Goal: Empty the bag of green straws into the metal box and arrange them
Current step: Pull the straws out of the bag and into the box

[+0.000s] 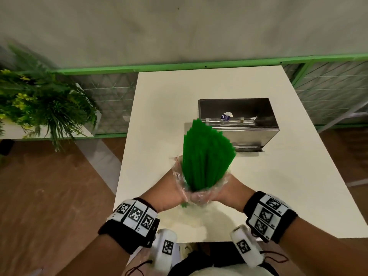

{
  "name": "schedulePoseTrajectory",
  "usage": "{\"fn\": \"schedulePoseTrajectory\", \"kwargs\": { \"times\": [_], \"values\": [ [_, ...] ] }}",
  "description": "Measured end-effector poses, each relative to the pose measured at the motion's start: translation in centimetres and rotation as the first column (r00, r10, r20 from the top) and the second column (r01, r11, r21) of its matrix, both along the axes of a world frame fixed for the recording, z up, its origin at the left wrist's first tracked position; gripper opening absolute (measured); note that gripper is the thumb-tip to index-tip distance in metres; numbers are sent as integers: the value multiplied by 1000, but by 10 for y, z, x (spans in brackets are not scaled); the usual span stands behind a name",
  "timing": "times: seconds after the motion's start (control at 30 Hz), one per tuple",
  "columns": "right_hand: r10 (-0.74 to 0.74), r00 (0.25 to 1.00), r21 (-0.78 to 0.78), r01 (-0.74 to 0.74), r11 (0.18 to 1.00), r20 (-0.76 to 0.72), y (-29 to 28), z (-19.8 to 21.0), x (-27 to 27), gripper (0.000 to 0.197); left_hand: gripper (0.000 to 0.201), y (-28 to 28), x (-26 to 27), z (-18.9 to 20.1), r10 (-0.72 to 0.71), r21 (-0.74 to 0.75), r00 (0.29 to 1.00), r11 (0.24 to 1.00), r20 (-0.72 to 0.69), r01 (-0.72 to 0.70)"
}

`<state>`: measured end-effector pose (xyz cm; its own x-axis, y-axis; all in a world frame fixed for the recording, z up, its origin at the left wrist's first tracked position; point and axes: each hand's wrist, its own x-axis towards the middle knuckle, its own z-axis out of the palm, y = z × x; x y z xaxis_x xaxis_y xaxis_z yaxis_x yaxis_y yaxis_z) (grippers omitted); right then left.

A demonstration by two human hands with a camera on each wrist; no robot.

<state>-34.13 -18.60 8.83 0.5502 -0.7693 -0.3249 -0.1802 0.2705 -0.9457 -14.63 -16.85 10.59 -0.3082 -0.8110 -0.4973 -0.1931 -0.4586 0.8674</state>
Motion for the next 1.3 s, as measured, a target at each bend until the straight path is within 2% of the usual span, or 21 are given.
{"fn": "schedulePoseTrajectory", "kwargs": {
  "times": [0.07, 0.13, 0.27, 0.37, 0.43, 0.5, 0.63, 0.73, 0.77, 0.83, 0.93, 1.0, 1.03, 1.07, 1.13, 1.17, 1.23, 1.3],
  "values": [
    [-56, 995, 39, 53, 998, 84, 2, 8, 4, 51, 74, 0, 0, 8, -113, -83, 993, 991, -39, 109],
    [-85, 989, 42, 80, 996, 121, 0, 11, 8, 50, 77, -2, -1, 12, -115, -118, 993, 987, -35, 111],
    [-116, 972, 108, 96, 990, 204, -9, 7, 13, 46, 82, -5, -3, 24, -153, -193, 979, 973, -135, 125],
    [-179, 956, 155, 145, 977, 232, -16, 5, 12, 54, 66, -15, -16, 32, -26, -236, 993, 972, -115, -2],
    [-208, 952, 175, 171, 970, 225, -25, 8, 8, 54, 55, -23, -30, 28, 150, -269, 986, 949, -75, -165],
    [-219, 952, 204, 176, 963, 212, -35, 11, 1, 48, 45, -31, -44, 23, 312, -254, 949, 915, -44, -313],
    [-276, 945, 258, 226, 939, 177, -56, 10, -20, 34, 43, -53, -70, 20, 357, -186, 934, 918, 4, -350],
    [-302, 929, 331, 223, 917, 214, -69, 13, -23, 33, 32, -81, -72, 32, 281, -188, 954, 947, 102, -259],
    [-292, 930, 354, 202, 913, 224, -73, 14, -21, 34, 37, -90, -68, 36, 235, -183, 960, 961, 153, -206],
    [-260, 940, 370, 166, 914, 221, -80, 17, -11, 35, 60, -106, -54, 40, 129, -157, 959, 983, 251, -91],
    [-167, 973, 317, 110, 942, 158, -89, 22, 1, 38, 88, -128, -35, 41, 60, -116, 902, 993, 427, -11],
    [-100, 985, 323, 49, 945, 142, -94, 26, 3, 35, 96, -141, -27, 43, 9, -102, 854, 993, 520, 52],
    [-81, 982, 358, 15, 934, 170, -96, 25, 4, 36, 91, -146, -26, 46, -18, -89, 844, 993, 536, 78],
    [-89, 971, 425, -13, 905, 221, -99, 24, 2, 37, 80, -151, -27, 49, -37, -74, 845, 993, 533, 90],
    [-219, 909, 576, -28, 817, 355, -101, 22, -1, 38, 57, -156, -31, 55, -61, -32, 852, 995, 520, 91],
    [-296, 865, 632, -31, 774, 405, -101, 18, -4, 45, 55, -158, -33, 56, -83, -9, 849, 995, 522, 103],
    [-371, 817, 685, -39, 728, 442, -100, 9, -7, 62, 68, -161, -32, 53, -153, 33, 826, 986, 543, 160],
    [-408, 788, 700, -40, 713, 461, -99, 4, -6, 60, 76, -168, -26, 49, -196, 48, 787, 977, 585, 207]
  ]
}}
